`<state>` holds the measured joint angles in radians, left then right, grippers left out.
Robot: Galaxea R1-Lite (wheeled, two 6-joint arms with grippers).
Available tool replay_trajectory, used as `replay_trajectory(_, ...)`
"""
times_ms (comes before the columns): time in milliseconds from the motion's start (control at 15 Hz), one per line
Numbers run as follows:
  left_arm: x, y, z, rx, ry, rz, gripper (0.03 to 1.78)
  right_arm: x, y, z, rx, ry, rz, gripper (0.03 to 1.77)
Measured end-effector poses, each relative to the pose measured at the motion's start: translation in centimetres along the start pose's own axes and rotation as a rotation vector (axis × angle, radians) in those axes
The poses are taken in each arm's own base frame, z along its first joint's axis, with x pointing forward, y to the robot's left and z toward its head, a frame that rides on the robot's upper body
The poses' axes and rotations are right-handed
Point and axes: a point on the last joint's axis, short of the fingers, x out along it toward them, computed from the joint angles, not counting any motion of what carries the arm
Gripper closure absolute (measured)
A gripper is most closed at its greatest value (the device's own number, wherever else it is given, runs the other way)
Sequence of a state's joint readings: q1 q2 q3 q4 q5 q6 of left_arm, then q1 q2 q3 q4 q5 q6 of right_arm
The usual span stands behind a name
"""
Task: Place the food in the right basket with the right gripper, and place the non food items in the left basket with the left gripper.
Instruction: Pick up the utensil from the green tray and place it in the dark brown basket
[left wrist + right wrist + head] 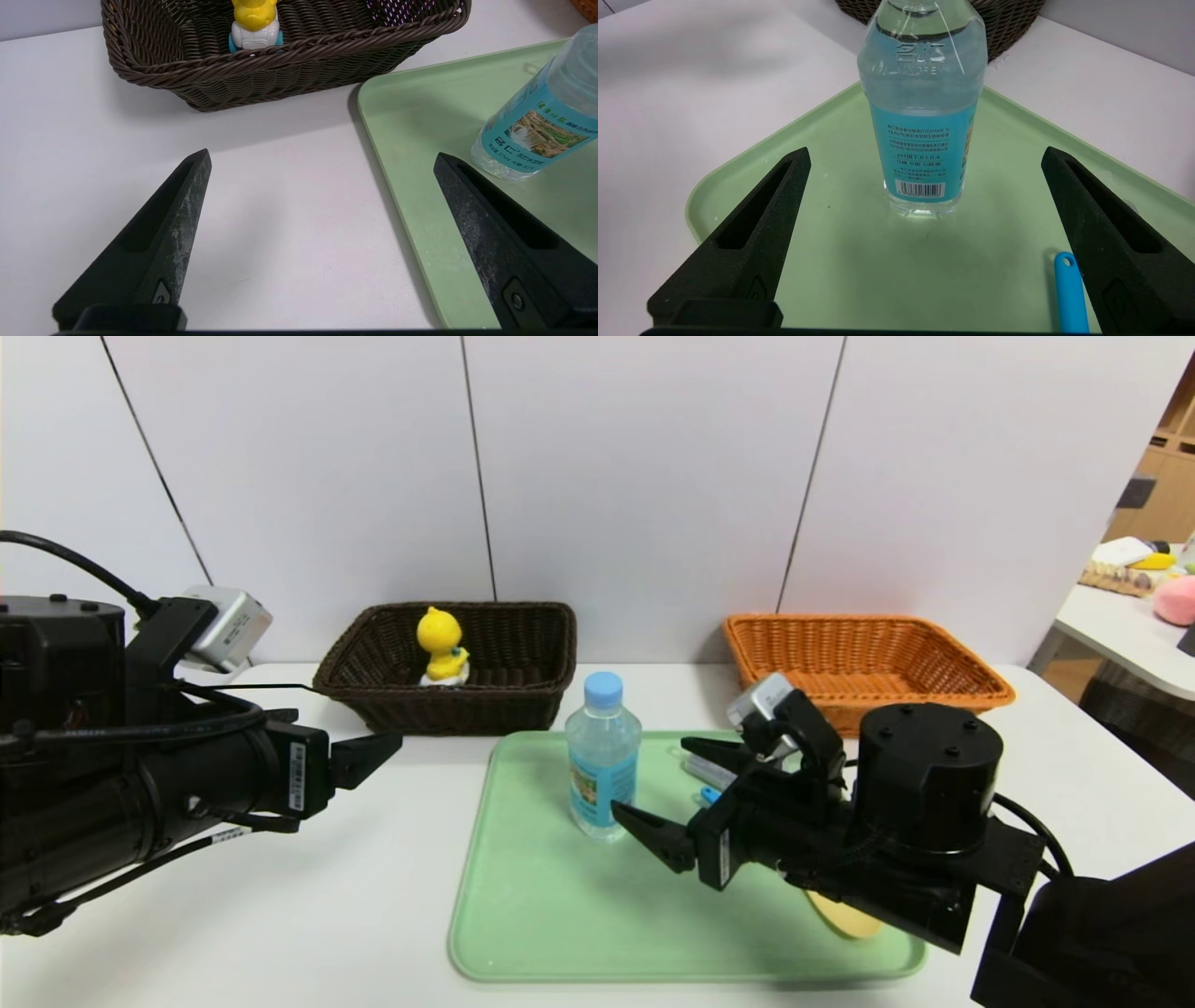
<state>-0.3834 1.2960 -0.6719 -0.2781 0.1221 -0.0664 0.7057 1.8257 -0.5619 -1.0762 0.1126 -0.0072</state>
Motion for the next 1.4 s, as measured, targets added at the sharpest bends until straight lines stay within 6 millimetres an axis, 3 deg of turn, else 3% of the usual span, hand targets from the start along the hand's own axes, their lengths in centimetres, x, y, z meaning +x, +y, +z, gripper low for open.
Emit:
replay_trajectory(867,-0.1,0.0,0.3,0.003,-0.009,-0.001,0.12,5.2,0.5,-1.6,-0.002,-0.051,-0.02,0.09)
replay_trajectory(1400,0.1,0.0,0.2,0.004,-0.001,-0.001,0.12,6.9,0.5,-2.1,-0.001,-0.056,-0.034,0.09)
